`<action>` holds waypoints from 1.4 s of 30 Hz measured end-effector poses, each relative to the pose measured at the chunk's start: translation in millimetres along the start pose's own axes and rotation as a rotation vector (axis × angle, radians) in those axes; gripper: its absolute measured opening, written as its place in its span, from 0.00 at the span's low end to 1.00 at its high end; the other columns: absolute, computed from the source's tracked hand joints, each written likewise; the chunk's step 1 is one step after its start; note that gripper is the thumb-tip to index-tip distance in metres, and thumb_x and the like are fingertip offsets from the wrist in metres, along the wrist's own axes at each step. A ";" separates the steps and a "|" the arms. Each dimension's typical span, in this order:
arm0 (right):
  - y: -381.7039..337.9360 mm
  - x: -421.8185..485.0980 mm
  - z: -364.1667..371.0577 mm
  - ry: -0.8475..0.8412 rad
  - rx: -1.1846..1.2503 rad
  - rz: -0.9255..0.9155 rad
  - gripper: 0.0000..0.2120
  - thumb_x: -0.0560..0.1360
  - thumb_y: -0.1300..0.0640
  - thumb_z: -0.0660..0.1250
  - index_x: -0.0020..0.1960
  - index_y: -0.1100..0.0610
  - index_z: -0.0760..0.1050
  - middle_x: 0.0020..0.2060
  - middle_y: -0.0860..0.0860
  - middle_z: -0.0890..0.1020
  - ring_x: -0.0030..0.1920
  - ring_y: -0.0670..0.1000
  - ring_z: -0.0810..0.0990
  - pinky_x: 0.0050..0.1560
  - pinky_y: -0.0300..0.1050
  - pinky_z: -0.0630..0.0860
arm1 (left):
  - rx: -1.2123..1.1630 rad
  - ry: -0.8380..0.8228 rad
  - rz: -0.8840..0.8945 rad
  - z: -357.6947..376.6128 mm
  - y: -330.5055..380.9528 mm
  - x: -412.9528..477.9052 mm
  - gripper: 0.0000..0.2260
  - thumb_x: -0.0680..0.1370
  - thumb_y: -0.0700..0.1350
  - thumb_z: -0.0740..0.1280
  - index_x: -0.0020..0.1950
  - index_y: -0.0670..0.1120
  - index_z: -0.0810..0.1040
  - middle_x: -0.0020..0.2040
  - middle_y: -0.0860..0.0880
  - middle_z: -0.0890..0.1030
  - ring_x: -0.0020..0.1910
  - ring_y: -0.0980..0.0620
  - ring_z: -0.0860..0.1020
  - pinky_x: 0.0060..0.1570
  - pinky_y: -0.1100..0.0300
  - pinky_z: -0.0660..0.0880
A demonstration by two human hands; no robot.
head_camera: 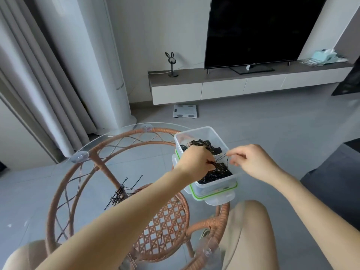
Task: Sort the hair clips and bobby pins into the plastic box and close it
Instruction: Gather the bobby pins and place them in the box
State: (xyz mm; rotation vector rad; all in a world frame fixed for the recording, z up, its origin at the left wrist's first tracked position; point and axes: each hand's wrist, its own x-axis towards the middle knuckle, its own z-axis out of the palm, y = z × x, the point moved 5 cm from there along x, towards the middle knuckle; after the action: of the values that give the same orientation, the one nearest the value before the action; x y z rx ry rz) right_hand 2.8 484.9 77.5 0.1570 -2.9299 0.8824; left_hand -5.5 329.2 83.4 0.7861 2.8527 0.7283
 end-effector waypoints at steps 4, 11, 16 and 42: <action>-1.3 -0.9 4.4 -0.038 -0.021 0.005 0.11 0.75 0.62 0.62 0.52 0.55 0.81 0.38 0.46 0.82 0.42 0.49 0.81 0.49 0.41 0.74 | 0.111 -0.120 0.012 16.7 -4.2 2.5 0.19 0.72 0.44 0.69 0.64 0.48 0.75 0.57 0.46 0.81 0.56 0.46 0.77 0.53 0.58 0.73; -23.9 1.2 -0.4 0.027 -0.129 -0.032 0.12 0.75 0.53 0.62 0.37 0.56 0.78 0.33 0.52 0.82 0.38 0.55 0.79 0.42 0.48 0.75 | -0.020 -0.106 0.042 -6.6 -4.4 -8.9 0.12 0.78 0.41 0.61 0.55 0.44 0.81 0.56 0.47 0.82 0.53 0.49 0.79 0.51 0.62 0.72; -68.7 -13.2 3.0 0.037 -0.040 -0.127 0.12 0.76 0.55 0.60 0.39 0.59 0.78 0.33 0.54 0.82 0.36 0.55 0.80 0.43 0.50 0.77 | -0.082 0.091 0.029 -36.1 -32.4 -34.7 0.13 0.78 0.38 0.59 0.56 0.47 0.80 0.58 0.50 0.80 0.55 0.51 0.78 0.54 0.63 0.72; -152.3 -15.6 176.9 -0.056 -0.001 0.059 0.11 0.76 0.65 0.57 0.53 0.60 0.77 0.53 0.55 0.81 0.46 0.53 0.80 0.48 0.48 0.79 | -0.541 0.441 -0.350 3.0 -172.1 -167.5 0.15 0.81 0.42 0.54 0.67 0.47 0.69 0.67 0.50 0.74 0.68 0.52 0.70 0.63 0.65 0.62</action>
State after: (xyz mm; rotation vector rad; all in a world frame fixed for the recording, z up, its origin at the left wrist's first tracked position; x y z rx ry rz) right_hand 28.7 261.8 12.0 0.0969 -3.0016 0.8987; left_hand 60.5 116.4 -6.1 0.0489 2.7754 1.6686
